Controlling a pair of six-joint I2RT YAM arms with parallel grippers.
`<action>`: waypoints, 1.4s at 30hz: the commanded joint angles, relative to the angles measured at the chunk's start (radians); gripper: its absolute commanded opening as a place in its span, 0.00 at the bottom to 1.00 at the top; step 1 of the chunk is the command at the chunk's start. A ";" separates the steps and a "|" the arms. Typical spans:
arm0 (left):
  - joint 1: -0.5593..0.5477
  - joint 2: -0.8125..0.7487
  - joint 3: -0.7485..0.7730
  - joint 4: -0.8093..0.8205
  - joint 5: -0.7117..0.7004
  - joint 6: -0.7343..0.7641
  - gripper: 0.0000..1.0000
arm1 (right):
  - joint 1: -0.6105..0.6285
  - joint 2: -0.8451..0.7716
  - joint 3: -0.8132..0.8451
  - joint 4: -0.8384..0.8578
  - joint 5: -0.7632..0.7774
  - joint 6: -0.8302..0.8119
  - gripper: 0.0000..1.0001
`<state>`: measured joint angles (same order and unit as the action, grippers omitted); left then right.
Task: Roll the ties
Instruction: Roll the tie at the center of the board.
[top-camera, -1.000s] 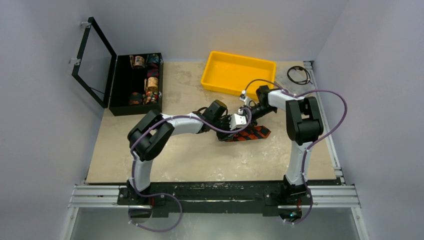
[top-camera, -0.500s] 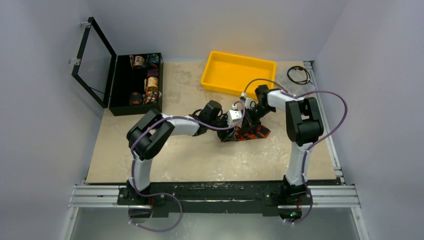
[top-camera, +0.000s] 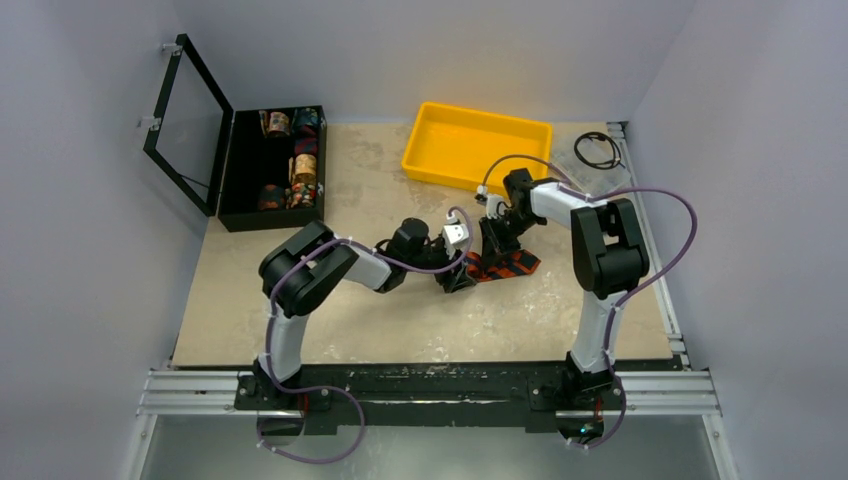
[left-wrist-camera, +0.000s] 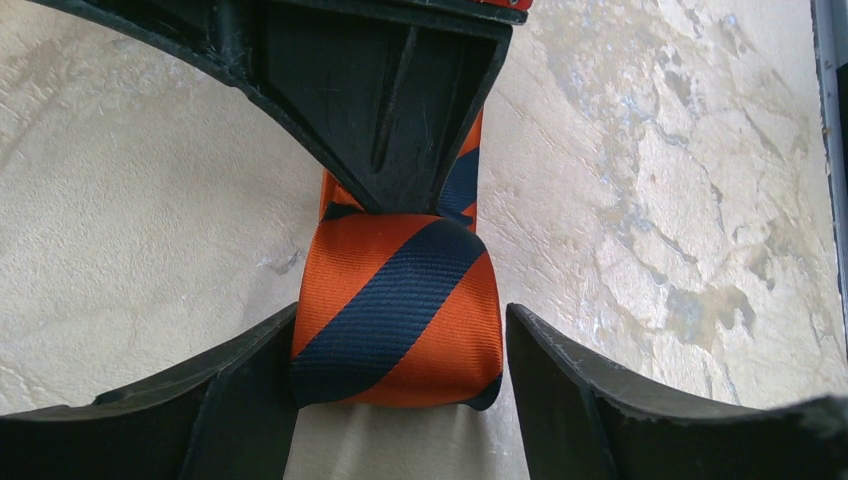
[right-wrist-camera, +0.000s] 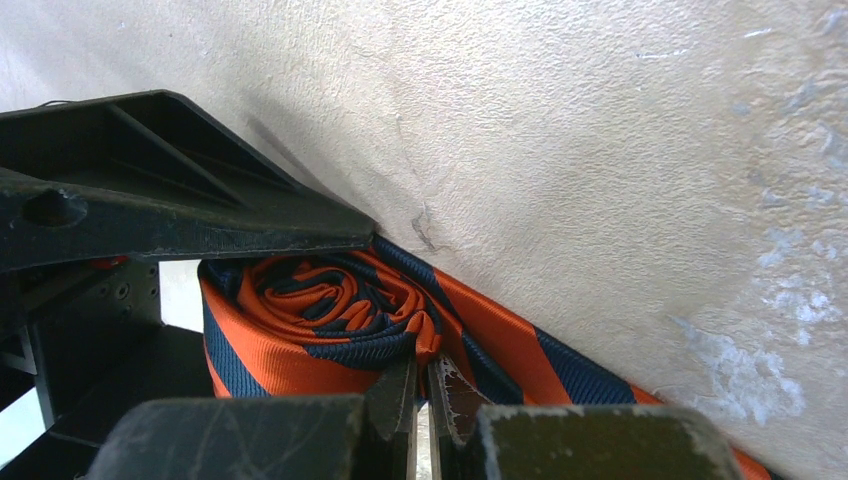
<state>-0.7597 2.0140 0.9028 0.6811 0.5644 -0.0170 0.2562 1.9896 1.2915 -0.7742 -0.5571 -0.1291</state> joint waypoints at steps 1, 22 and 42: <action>-0.021 0.055 -0.031 0.216 -0.006 -0.019 0.72 | 0.022 0.070 -0.049 0.069 0.230 -0.023 0.00; -0.072 0.192 -0.005 0.397 -0.034 0.072 0.52 | 0.044 0.077 -0.037 0.069 0.232 0.002 0.00; -0.066 -0.031 -0.021 -0.294 -0.212 0.322 0.01 | 0.026 0.066 0.066 0.041 -0.056 -0.052 0.23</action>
<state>-0.8322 2.0171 0.8978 0.6910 0.3950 0.2077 0.2863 2.0243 1.3323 -0.7864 -0.6209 -0.1066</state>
